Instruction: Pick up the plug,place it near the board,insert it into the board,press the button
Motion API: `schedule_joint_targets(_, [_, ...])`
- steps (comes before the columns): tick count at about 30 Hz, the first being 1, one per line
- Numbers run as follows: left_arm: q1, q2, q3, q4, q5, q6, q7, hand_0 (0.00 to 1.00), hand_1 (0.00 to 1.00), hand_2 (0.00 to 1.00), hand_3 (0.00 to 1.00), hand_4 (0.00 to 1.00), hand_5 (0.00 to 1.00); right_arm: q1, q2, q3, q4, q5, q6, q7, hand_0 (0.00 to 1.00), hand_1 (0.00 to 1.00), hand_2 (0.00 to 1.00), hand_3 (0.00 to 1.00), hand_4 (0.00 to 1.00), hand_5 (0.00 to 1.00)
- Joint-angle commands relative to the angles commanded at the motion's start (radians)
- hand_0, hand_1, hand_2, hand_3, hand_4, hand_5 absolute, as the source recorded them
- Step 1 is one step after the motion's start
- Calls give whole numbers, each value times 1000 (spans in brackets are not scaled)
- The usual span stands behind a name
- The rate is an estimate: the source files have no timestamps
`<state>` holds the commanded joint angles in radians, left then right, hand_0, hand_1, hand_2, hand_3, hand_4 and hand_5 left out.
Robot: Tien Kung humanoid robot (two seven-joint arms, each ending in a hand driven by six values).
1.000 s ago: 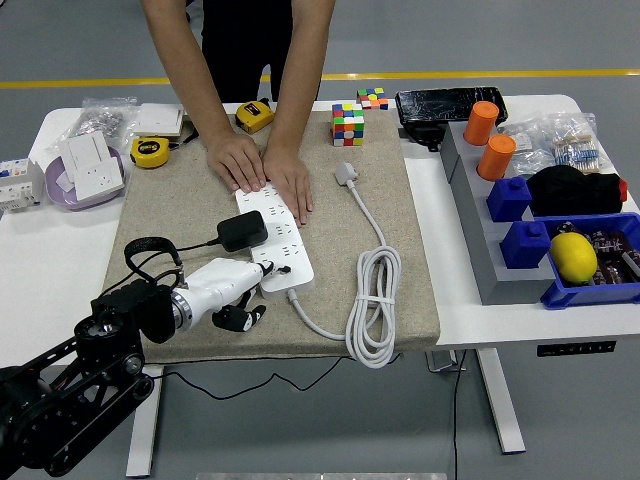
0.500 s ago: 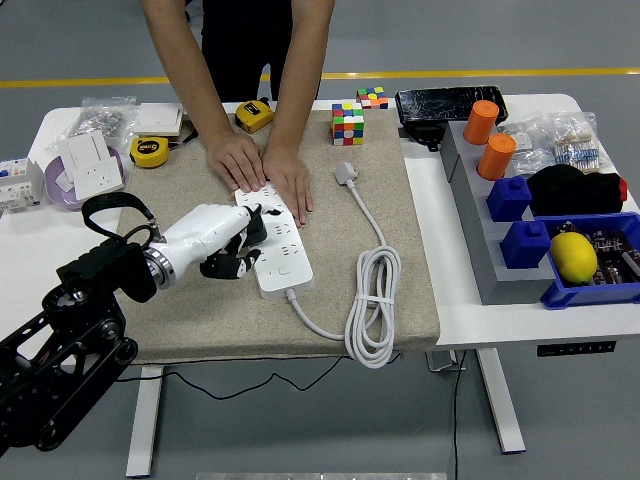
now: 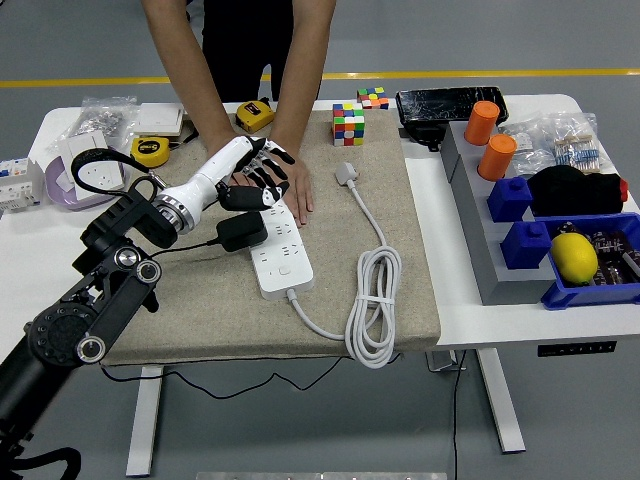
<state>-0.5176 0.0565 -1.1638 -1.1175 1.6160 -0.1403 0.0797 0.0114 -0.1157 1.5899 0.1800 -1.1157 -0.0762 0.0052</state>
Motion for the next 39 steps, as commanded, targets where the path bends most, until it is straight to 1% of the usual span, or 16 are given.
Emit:
schedule_joint_targets(1, [-9,-7,2,32,-36,-6,0,788,886,823,759,928,236,0,0,0,0,0,0,0,907,841,790,789,998,998])
schedule_joint_targets(3, [-17,-12,6,73,-61,-16,1,788,886,823,759,928,236,0,0,-1,0,0,0,0,907,841,790,789,998,998])
schedule_joint_targets(4, [-22,-14,9,100,-60,-26,2,843,921,844,798,979,303,0,0,-1,0,-1,0,-1,906,841,790,789,998,998])
schedule_joint_targets(6, [-28,-14,10,131,-38,-37,3,843,921,844,798,979,303,0,-1,-2,0,-3,1,-1,906,841,790,789,998,998])
schedule_joint_targets(8, [-32,-12,3,156,4,-43,2,843,921,844,798,979,303,-1,-1,-1,0,-5,1,-1,906,841,790,789,998,998])
schedule_joint_targets(11, [-30,-5,-7,170,76,-41,-3,842,917,834,798,998,324,-3,-1,-1,0,-6,2,0,908,841,790,789,998,998])
schedule_joint_targets(15, [-24,9,-25,186,233,-16,-14,842,917,834,798,998,324,-7,-1,1,0,-7,2,-1,908,841,790,789,998,998])
schedule_joint_targets(16, [-22,12,-29,188,284,-7,-16,813,864,791,788,998,322,-7,-2,1,0,-7,1,0,907,841,789,789,998,998])
schedule_joint_targets(21, [-12,26,-33,178,475,18,-24,813,864,791,788,998,322,-7,-2,2,0,-6,2,1,907,841,789,789,998,998])
schedule_joint_targets(22, [-9,29,-31,177,501,20,-25,714,751,702,687,996,309,-7,-2,3,0,-6,2,1,907,841,789,789,998,998])
schedule_joint_targets(24, [-3,34,-27,173,550,27,-26,714,751,702,687,996,309,-8,-2,3,0,-6,1,1,907,841,789,789,998,998])
schedule_joint_targets(27, [4,37,-20,167,583,39,-30,714,751,702,687,996,309,-10,-2,4,0,-6,1,-1,907,841,789,789,998,998])
schedule_joint_targets(28, [7,38,-16,165,588,47,-34,470,489,479,531,974,296,-11,-2,4,0,-6,1,-1,908,841,789,789,998,998])
schedule_joint_targets(33, [13,37,-10,159,585,80,-49,470,489,479,531,974,296,-10,-2,2,0,-4,1,0,908,841,789,789,998,998])
schedule_joint_targets(34, [13,37,-9,158,581,88,-54,336,276,384,498,777,192,-10,-2,2,0,-4,1,1,906,841,789,789,998,998])
schedule_joint_targets(39, [11,36,-7,156,582,92,-56,336,276,384,498,777,192,-10,-1,2,0,-3,1,1,906,841,789,789,998,998])
